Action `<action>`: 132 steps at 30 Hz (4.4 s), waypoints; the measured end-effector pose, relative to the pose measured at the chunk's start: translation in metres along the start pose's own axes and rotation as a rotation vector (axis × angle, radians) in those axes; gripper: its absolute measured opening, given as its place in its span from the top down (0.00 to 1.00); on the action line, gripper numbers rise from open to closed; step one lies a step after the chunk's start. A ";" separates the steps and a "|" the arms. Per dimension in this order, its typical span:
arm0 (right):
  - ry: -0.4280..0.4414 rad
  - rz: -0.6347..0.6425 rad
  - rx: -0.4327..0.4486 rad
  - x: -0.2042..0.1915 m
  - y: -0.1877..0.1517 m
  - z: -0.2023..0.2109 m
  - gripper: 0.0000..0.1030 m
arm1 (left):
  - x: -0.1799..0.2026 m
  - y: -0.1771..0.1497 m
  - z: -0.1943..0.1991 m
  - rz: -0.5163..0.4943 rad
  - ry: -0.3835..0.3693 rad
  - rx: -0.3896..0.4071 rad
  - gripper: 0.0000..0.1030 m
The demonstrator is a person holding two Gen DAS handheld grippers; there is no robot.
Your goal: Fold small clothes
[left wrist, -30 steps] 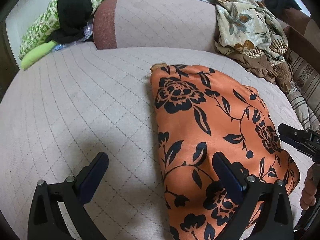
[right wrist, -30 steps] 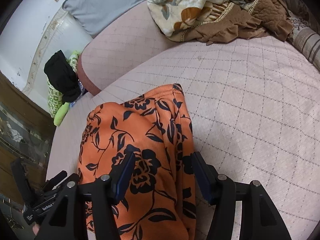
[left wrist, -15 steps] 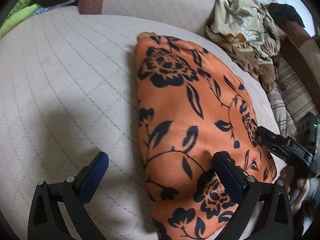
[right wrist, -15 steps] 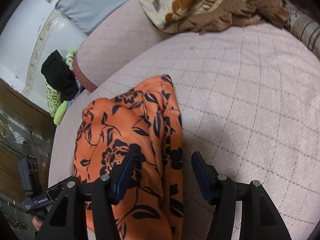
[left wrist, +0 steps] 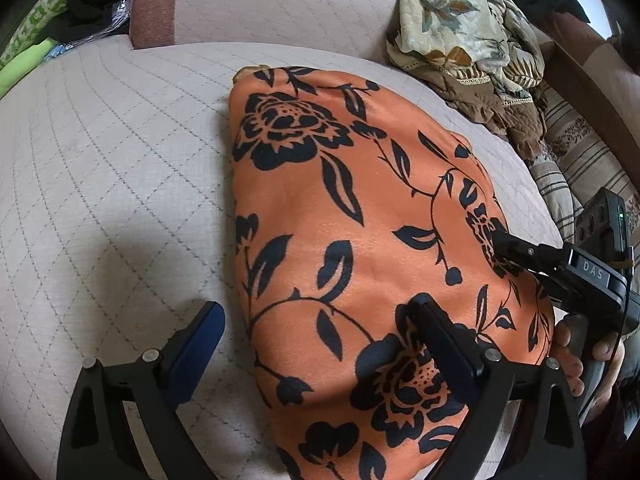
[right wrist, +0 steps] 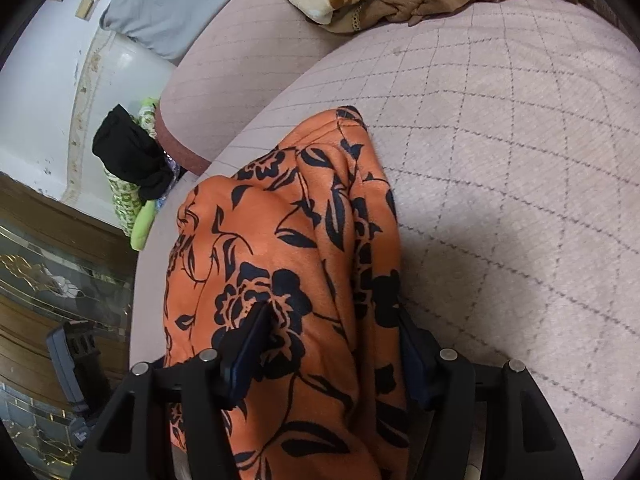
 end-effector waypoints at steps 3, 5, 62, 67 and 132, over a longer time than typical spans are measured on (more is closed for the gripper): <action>0.021 -0.002 0.002 -0.001 0.001 -0.005 0.37 | -0.001 -0.001 0.001 -0.003 0.003 0.004 0.06; 0.037 -0.002 0.003 -0.003 0.001 -0.009 0.37 | -0.001 -0.002 0.001 -0.003 0.004 0.005 0.06; 0.002 0.018 0.017 -0.016 0.000 -0.017 0.30 | 0.009 -0.003 -0.006 0.043 -0.117 -0.007 0.19; 0.020 0.054 0.029 -0.027 -0.007 -0.015 0.45 | 0.002 -0.002 0.002 0.072 -0.105 0.031 0.41; -0.069 0.302 -0.027 -0.142 -0.050 -0.050 0.48 | -0.069 -0.020 0.070 0.028 0.309 0.152 0.27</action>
Point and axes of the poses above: each gripper's, at about its wrist camera, not at the fingertips, and z roughly against the way its jaws point, x to its right, y to its top, the point moved 1 cm from there along -z, roughly the way its jaws point, and after that the axes turned 1 degree about x, right-handed, at the moved point
